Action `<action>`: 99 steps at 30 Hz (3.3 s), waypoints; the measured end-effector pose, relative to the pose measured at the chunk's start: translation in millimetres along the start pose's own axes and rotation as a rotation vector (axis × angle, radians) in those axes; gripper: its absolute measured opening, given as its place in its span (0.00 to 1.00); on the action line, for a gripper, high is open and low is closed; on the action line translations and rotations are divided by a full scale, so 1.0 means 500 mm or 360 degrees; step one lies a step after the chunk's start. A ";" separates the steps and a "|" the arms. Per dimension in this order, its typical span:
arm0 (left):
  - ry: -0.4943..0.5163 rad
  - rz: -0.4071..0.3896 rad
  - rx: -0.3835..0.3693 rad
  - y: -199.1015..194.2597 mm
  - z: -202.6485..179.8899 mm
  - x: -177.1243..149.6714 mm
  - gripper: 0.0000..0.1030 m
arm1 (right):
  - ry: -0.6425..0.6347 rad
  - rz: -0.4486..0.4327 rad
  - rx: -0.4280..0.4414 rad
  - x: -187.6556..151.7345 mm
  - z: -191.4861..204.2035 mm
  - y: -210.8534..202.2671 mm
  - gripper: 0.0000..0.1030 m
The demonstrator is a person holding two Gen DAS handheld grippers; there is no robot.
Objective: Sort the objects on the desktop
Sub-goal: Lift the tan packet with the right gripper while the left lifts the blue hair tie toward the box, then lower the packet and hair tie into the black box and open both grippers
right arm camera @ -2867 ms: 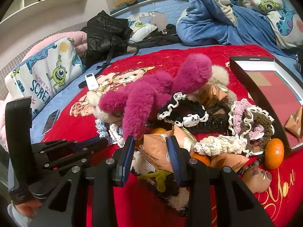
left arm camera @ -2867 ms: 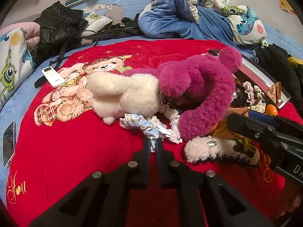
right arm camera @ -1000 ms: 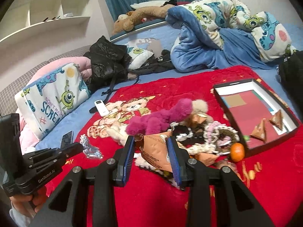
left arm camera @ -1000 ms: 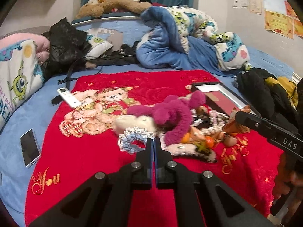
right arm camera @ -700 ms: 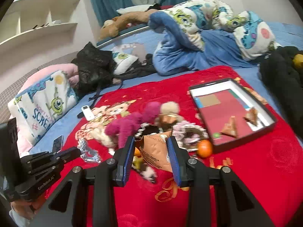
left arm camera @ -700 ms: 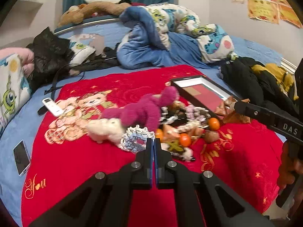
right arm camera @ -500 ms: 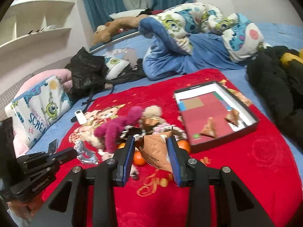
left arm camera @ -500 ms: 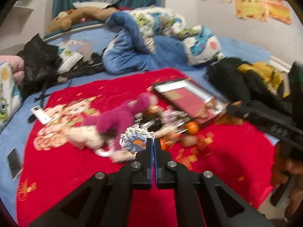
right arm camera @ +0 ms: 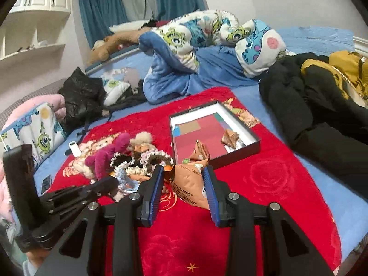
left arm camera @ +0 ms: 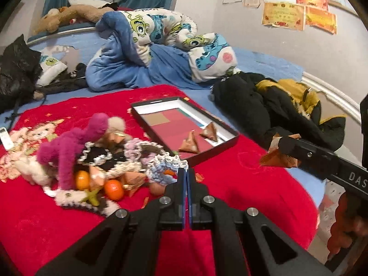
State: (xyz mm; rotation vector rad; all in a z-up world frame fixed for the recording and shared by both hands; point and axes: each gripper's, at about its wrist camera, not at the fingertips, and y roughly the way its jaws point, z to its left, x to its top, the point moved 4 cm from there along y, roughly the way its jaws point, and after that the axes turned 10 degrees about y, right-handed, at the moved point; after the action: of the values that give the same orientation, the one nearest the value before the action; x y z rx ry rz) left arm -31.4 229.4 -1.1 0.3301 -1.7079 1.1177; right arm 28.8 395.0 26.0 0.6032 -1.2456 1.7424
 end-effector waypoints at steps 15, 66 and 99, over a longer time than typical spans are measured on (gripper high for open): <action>-0.0005 -0.0024 -0.0102 0.055 -0.035 0.042 0.01 | 0.0040 -0.0012 0.0115 -0.004 -0.041 0.089 0.34; 0.0275 0.0209 -0.0044 0.478 0.049 0.094 0.01 | -0.0297 0.0372 -0.0123 0.067 -0.141 0.524 0.33; 0.0119 0.0044 -0.0060 0.441 0.081 0.104 0.85 | 0.0064 -0.0064 0.0067 0.109 -0.216 0.419 1.00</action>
State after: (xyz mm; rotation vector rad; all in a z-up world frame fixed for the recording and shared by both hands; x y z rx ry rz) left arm -226.5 328.5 -73.1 0.2386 -1.6699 1.1032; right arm -168.0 492.9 -74.7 0.6107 -1.1637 1.7429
